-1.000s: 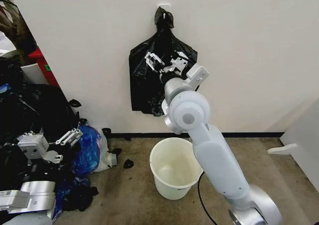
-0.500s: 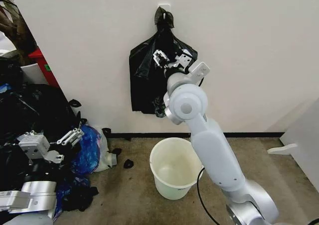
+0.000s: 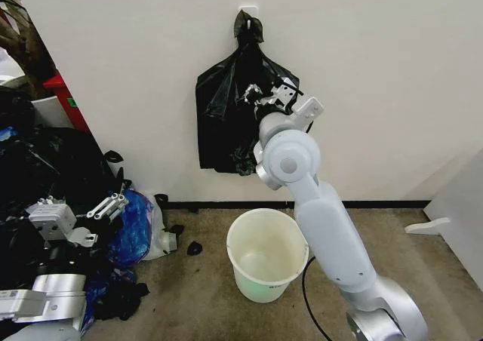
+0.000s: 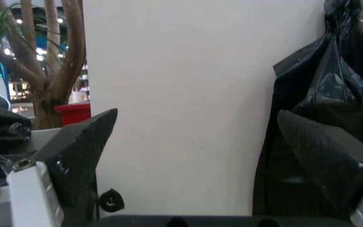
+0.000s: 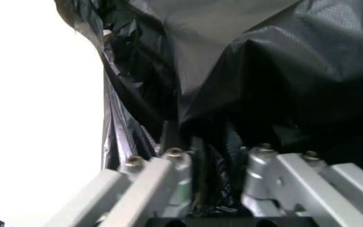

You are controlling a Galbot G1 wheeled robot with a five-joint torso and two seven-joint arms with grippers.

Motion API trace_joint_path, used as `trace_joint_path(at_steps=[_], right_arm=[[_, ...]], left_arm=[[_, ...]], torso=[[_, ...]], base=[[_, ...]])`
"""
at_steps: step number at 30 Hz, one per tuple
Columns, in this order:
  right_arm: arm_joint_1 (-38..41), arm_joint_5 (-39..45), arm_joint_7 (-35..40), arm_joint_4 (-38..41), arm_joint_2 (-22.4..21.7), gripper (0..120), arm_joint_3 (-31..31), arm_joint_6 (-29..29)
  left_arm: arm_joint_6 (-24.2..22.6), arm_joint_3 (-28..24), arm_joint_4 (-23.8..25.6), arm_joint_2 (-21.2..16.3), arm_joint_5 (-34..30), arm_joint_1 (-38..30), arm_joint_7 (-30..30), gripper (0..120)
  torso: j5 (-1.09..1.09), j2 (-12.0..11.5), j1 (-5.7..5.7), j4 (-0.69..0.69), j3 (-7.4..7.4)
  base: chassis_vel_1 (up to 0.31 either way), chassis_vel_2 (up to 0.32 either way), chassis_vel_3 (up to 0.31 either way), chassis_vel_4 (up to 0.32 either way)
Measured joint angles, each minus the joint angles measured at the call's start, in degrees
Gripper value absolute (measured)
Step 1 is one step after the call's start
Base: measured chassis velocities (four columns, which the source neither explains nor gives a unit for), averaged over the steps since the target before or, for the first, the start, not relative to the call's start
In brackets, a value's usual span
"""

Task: Place the garbage bag over the trash bin.

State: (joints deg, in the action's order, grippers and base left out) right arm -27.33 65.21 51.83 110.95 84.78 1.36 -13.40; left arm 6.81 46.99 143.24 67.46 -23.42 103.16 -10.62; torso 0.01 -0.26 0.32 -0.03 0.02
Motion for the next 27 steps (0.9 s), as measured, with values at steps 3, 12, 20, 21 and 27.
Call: trace_joint_path(at_steps=[3,12,20,21,27], right_arm=[[-0.6,2.0,-0.5,2.0,-1.0,0,0.4,-0.2],[-4.6,7.9,-12.4,9.2,-7.1,0,2.5,-3.1],[-7.7,11.2,-24.9,10.8,-13.5,0,5.6,-4.9],[-8.2,11.7,-26.7,10.8,-14.7,0,6.1,-5.3],[-9.2,15.8,-32.8,10.2,-19.2,0,8.4,-6.8]], left_arm=[[0.0,0.1,0.0,-0.4,0.0,-0.1,0.0,100],[-0.8,0.3,0.0,-3.4,-1.6,-1.0,0.1,100],[-5.6,0.0,0.0,-18.0,-11.0,-6.4,-1.0,100],[-7.0,-0.3,0.0,-21.1,-13.8,-8.8,-1.6,100],[-9.9,-1.1,-1.1,-31.2,-21.8,-15.9,-1.8,100]], torso=[[0.00,0.0,0.00,0.01,0.00],[0.00,0.0,0.00,0.00,-0.01],[0.00,0.0,0.00,0.00,0.00],[0.00,0.0,0.00,-0.02,0.00],[0.00,0.0,0.00,-0.01,0.00]], base=[[0.000,0.000,0.000,0.000],[0.000,0.000,0.000,0.000],[0.000,0.000,0.000,0.000],[0.000,0.000,0.000,0.000],[0.000,0.000,0.000,0.000]])
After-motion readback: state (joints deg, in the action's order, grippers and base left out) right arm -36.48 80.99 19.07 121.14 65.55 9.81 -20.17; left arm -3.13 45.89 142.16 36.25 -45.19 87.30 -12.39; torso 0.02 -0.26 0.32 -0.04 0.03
